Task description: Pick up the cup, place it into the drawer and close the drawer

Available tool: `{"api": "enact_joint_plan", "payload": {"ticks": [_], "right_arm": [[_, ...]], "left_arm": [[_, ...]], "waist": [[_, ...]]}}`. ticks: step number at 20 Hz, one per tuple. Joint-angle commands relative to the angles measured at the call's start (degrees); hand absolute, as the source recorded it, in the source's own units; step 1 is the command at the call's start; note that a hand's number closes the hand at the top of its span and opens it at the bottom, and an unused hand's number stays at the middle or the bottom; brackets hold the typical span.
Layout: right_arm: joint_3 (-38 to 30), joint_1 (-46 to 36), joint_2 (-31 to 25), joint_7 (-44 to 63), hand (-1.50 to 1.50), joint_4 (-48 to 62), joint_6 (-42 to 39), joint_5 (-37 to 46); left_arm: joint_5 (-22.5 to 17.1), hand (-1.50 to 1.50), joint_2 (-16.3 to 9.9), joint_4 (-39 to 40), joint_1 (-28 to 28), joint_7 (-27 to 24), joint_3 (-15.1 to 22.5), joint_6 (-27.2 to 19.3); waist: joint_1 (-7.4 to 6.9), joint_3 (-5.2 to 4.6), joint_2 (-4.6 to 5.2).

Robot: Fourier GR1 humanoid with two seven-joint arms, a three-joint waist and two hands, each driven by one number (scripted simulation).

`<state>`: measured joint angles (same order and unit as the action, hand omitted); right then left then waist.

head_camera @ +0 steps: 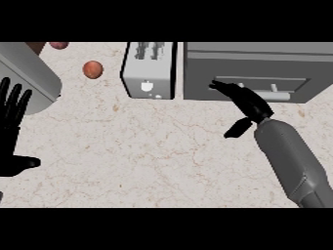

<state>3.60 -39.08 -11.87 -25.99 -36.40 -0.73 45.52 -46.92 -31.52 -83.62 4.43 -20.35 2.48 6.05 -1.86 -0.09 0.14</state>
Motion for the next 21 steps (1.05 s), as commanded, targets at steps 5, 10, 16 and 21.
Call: {"api": "enact_joint_plan", "payload": {"ticks": [5, 10, 16, 21], "right_arm": [[-5.1, -12.8, -5.4, -5.3, -1.5, 18.2, -2.7, -0.5], [-6.5, -17.1, -7.4, -5.3, -1.5, 22.3, -3.8, -0.6], [-7.5, -17.4, -8.5, -7.7, -1.5, 24.5, -2.4, -1.0], [-7.2, -18.1, -8.9, -8.1, -1.5, 25.7, -2.5, -0.8]], "left_arm": [[1.3, -1.5, 2.0, 1.0, 0.1, -0.7, -0.1, 2.1], [1.2, -1.5, 2.2, 2.7, 0.8, -1.1, -0.3, 4.2], [2.9, -1.5, 1.4, 3.5, 3.9, -0.2, -0.7, 2.8], [3.2, -1.5, 2.1, 4.2, 3.7, -0.6, -0.6, 3.1]], "waist": [[-1.47, 0.2, 1.09], [-2.53, 0.2, 1.6], [-3.06, 0.3, 2.21], [-2.83, 0.25, 2.03]]}}
